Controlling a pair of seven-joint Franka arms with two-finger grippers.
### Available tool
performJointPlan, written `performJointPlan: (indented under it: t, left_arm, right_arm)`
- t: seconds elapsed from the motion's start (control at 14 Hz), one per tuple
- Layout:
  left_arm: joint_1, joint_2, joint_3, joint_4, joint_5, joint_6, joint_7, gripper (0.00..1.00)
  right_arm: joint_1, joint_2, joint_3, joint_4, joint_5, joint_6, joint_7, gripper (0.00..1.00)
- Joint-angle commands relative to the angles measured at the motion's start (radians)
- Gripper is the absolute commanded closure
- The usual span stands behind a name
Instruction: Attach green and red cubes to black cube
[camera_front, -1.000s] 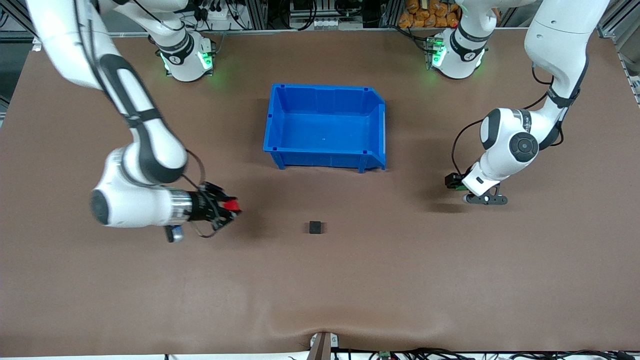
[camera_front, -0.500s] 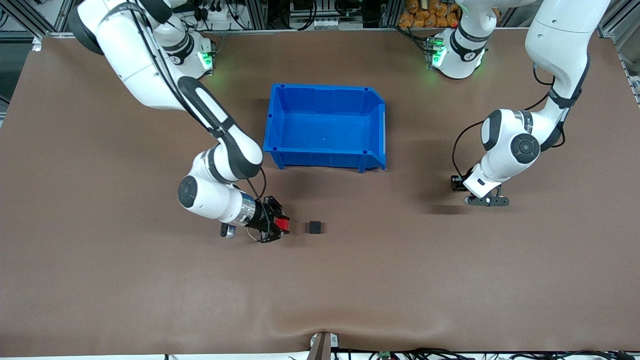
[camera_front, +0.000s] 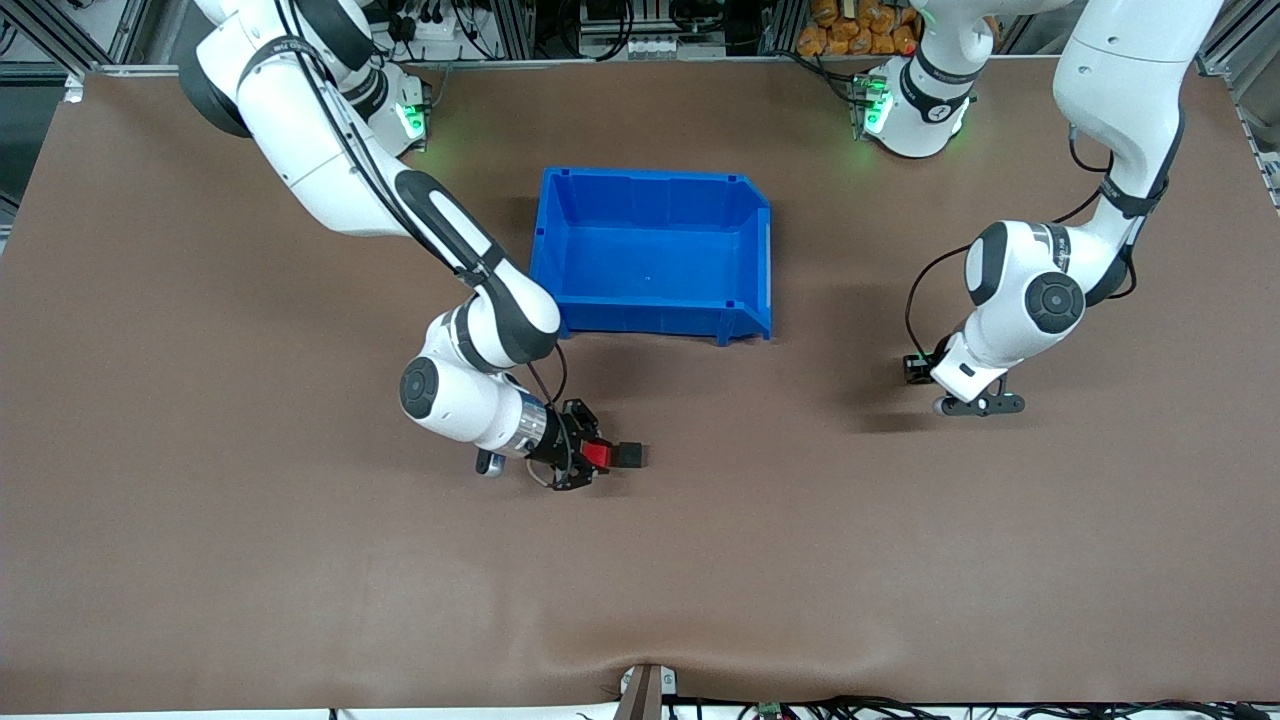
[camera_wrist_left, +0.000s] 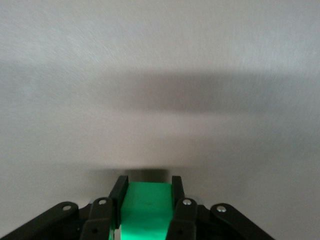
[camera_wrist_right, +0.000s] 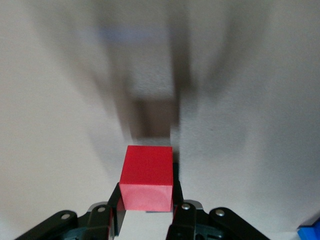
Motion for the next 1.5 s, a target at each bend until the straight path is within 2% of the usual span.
performJointPlan:
  t: [0.0,0.14,0.29,0.36,0.5,0.57,0.79,0.86,0.93,1.0,1.07,1.43]
  left_arm:
    - [-0.033,-0.020,-0.006,0.116,0.002,-0.152,-0.168,1.00]
    - [-0.068,-0.008,-0.006,0.222,0.002,-0.255,-0.332,1.00]
    - [-0.096,0.004,-0.006,0.282,-0.010,-0.282,-0.490,1.00]
    - [-0.115,0.007,-0.006,0.300,-0.012,-0.282,-0.583,1.00]
    - [-0.164,0.047,-0.006,0.371,-0.012,-0.282,-0.786,1.00]
    - [-0.195,0.073,-0.006,0.409,-0.013,-0.282,-0.890,1.00]
    - [-0.281,0.145,-0.006,0.478,-0.007,-0.282,-1.221,1.00]
    - [-0.310,0.177,-0.005,0.518,-0.009,-0.280,-1.278,1.00]
    - [-0.332,0.208,-0.005,0.556,-0.012,-0.282,-1.331,1.00]
    - [-0.346,0.233,-0.005,0.592,-0.013,-0.280,-1.395,1.00]
    - [-0.352,0.262,-0.006,0.633,-0.013,-0.280,-1.467,1.00]
    - [-0.461,0.440,-0.003,0.842,-0.010,-0.270,-1.727,1.00]
  right_arm:
    - [0.018,0.021,-0.004,0.030,0.015,-0.001,0.020,1.00]
    - [0.023,0.028,-0.004,0.030,0.021,-0.001,0.032,1.00]
    - [0.030,0.036,-0.006,0.038,0.012,-0.001,0.064,0.97]
    - [0.032,0.039,-0.006,0.041,0.012,0.001,0.064,0.92]
    - [0.032,0.042,-0.006,0.041,0.012,-0.001,0.064,0.67]
    - [0.033,0.044,-0.006,0.042,0.012,0.001,0.066,0.64]
    - [0.033,0.047,-0.006,0.051,0.013,0.001,0.066,0.63]
    - [0.032,0.047,-0.006,0.052,0.013,-0.001,0.066,0.57]
    - [0.032,0.047,-0.006,0.055,0.013,0.001,0.067,0.38]
    - [0.032,0.047,-0.006,0.055,0.012,-0.001,0.071,0.14]
    - [0.032,0.044,-0.007,0.055,0.009,-0.002,0.083,0.00]
    - [-0.017,-0.034,-0.015,0.053,-0.025,-0.027,0.080,0.00]
